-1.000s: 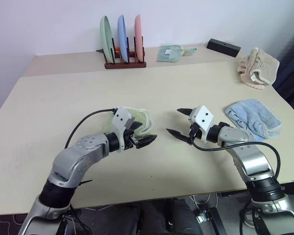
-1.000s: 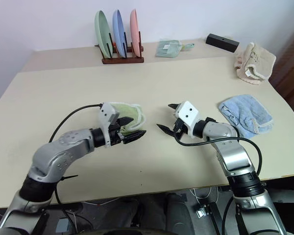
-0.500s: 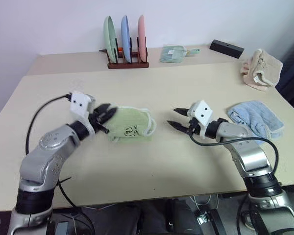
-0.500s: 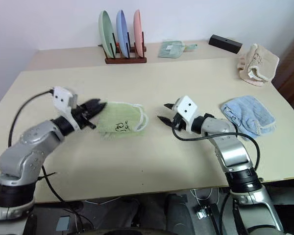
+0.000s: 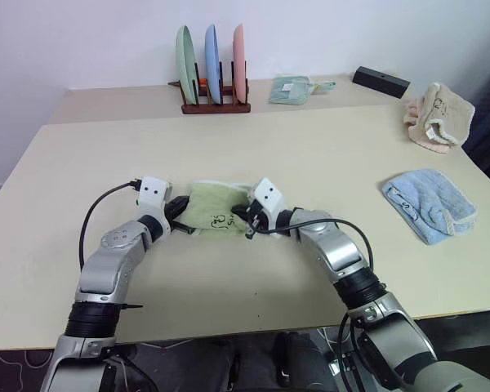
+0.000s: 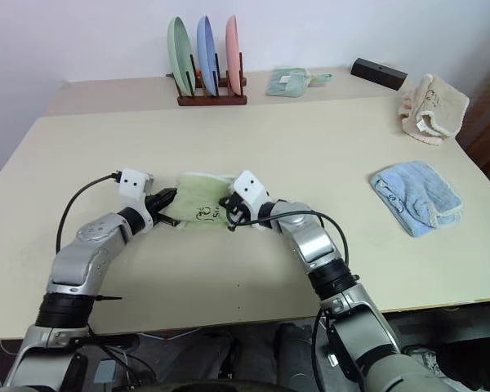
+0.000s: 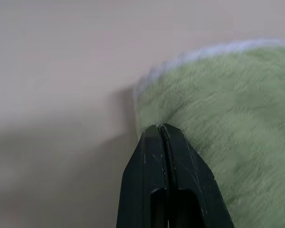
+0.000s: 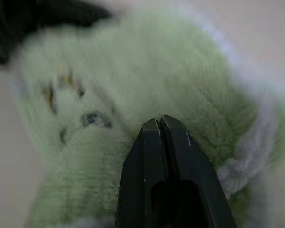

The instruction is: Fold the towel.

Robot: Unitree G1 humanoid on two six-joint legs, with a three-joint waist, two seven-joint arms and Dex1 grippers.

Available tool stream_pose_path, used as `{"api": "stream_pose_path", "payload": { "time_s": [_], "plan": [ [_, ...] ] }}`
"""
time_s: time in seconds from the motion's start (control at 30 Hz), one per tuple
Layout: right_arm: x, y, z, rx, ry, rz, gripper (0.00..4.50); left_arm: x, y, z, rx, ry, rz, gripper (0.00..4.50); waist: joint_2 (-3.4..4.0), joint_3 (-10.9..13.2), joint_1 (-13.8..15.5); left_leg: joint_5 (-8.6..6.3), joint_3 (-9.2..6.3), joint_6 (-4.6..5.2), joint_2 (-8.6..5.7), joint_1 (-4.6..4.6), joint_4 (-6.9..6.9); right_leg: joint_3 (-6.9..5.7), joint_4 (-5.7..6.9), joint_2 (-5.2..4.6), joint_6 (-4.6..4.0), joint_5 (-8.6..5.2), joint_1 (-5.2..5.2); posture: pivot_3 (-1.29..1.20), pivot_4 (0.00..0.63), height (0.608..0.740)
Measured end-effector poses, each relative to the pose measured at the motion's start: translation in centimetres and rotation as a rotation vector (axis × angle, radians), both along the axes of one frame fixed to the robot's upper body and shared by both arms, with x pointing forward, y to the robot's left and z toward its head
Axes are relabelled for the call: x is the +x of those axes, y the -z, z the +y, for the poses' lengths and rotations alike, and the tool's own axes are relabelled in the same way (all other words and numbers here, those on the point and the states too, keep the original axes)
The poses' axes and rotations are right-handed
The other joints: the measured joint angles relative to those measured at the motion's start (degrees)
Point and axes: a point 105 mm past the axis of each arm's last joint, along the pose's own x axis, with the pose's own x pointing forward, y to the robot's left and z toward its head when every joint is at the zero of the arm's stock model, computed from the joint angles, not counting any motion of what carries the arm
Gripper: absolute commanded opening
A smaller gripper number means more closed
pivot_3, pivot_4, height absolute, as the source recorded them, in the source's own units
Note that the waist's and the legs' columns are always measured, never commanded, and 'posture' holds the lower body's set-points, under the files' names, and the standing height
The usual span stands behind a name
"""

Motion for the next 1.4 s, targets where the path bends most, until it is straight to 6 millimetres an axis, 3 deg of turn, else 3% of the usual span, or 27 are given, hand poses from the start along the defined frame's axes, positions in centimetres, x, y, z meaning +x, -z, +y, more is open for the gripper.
{"api": "stream_pose_path", "payload": {
  "time_s": [0.3, 0.4, 0.5, 0.57, 0.7, 0.73, 0.83, 1.0, 1.13, 1.17, 1.33, 1.4],
  "plan": [
    [0.0, 0.3, -0.1, 0.004, 0.006, -0.035, 0.03, -0.4, 0.9, 0.2, 0.026, 0.001, -0.013, 0.0, 0.01, -0.1, 0.0, 0.0, -0.01, 0.0, 0.0, 0.07, 0.01, 0.0, 0.01, 0.0, 0.0, 0.0, 0.09, 0.0, 0.15, 0.74],
    [-0.1, -0.4, -0.5, 0.017, 0.004, -0.056, 1.26, -0.8, 0.5, 0.1, -0.029, -0.001, -0.027, 0.0, 0.01, -0.1, 0.0, 0.0, -0.01, 0.0, 0.0, 0.0, 0.02, 0.0, 0.01, 0.0, 0.0, 0.0, 0.02, 0.0, 0.15, 0.74],
    [-0.8, -1.8, -1.8, -0.021, -0.033, -0.138, 2.73, -1.4, -2.0, 0.5, -0.235, -0.026, -0.058, 1.25, -0.04, 0.0, 0.2, 0.0, -0.03, 0.0, 0.0, -0.13, 0.07, -0.01, 0.0, 0.0, 0.0, 0.0, -0.07, 0.0, 0.15, 0.74],
    [-1.3, -3.2, -2.8, -0.035, -0.049, -0.199, 3.75, -1.8, -4.0, 2.0, -0.305, -0.065, -0.088, 2.34, -0.04, -0.1, 0.1, -0.01, -0.03, -0.01, 0.02, -0.07, 0.04, -0.01, 0.01, 0.01, 0.0, 0.0, -0.05, 0.0, 0.15, 0.74],
    [-2.9, -4.5, -4.7, -0.078, -0.086, -0.256, 3.76, -2.5, -3.7, 3.9, -0.42, -0.134, 0.039, 4.33, -0.04, -0.1, 0.1, -0.01, -0.02, -0.01, 0.02, -0.04, 0.04, 0.0, 0.0, 0.02, 0.01, 0.0, -0.01, 0.0, 0.15, 0.74],
    [-3.2, -4.4, -5.2, -0.095, -0.09, -0.256, 3.76, -2.7, -3.2, 4.1, -0.451, -0.146, 0.085, 4.43, -0.04, -0.1, 0.2, -0.01, -0.02, -0.01, 0.02, -0.04, 0.06, 0.0, 0.0, 0.02, 0.01, 0.0, 0.0, 0.0, 0.15, 0.74],
    [-3.5, -4.0, -5.8, -0.124, -0.095, -0.247, 3.76, -3.1, -2.3, 3.2, -0.504, -0.109, 0.185, 4.43, -0.05, 0.0, 0.4, -0.01, -0.03, -0.01, 0.02, -0.04, 0.08, 0.0, 0.0, 0.0, 0.01, 0.0, 0.03, 0.0, 0.15, 0.74],
    [-3.7, -4.1, -5.9, -0.128, -0.095, -0.256, 3.76, -2.6, -1.1, -0.5, -0.56, 0.008, 0.318, 4.43, -0.06, 0.0, 0.3, -0.01, -0.03, -0.01, 0.01, -0.03, 0.08, -0.01, 0.0, 0.0, 0.01, 0.0, 0.03, 0.0, 0.15, 0.74],
    [-3.8, -4.5, -5.7, -0.125, -0.092, -0.275, 3.76, -2.2, -0.7, -3.0, -0.592, 0.077, 0.374, 3.13, -0.06, 0.0, 0.4, -0.01, -0.02, -0.01, 0.01, -0.03, 0.09, 0.0, -0.01, -0.01, 0.01, 0.0, 0.04, 0.0, 0.15, 0.74],
    [-3.8, -4.5, -5.8, -0.128, -0.089, -0.279, 3.76, -2.1, -0.4, -3.4, -0.591, 0.082, 0.388, 2.49, -0.06, 0.0, 0.3, -0.01, -0.02, -0.01, 0.01, -0.03, 0.08, -0.01, 0.0, -0.01, 0.01, 0.0, 0.03, 0.0, 0.15, 0.74],
    [-3.9, -4.2, -6.1, -0.146, -0.072, -0.281, 3.76, -1.9, 0.0, -4.2, -0.624, 0.071, 0.389, 0.16, -0.06, 0.0, 0.4, -0.01, -0.02, -0.01, 0.01, -0.04, 0.1, 0.0, -0.02, -0.01, 0.01, 0.0, 0.05, 0.0, 0.15, 0.74],
    [-3.8, -4.3, -6.2, -0.147, -0.064, -0.282, 3.76, -1.8, 0.0, -4.2, -0.63, 0.062, 0.374, 0.07, -0.06, 0.0, 0.4, -0.01, -0.02, -0.01, 0.01, -0.03, 0.1, -0.01, -0.01, -0.01, 0.01, 0.0, 0.03, 0.0, 0.15, 0.74]
  ]
}}
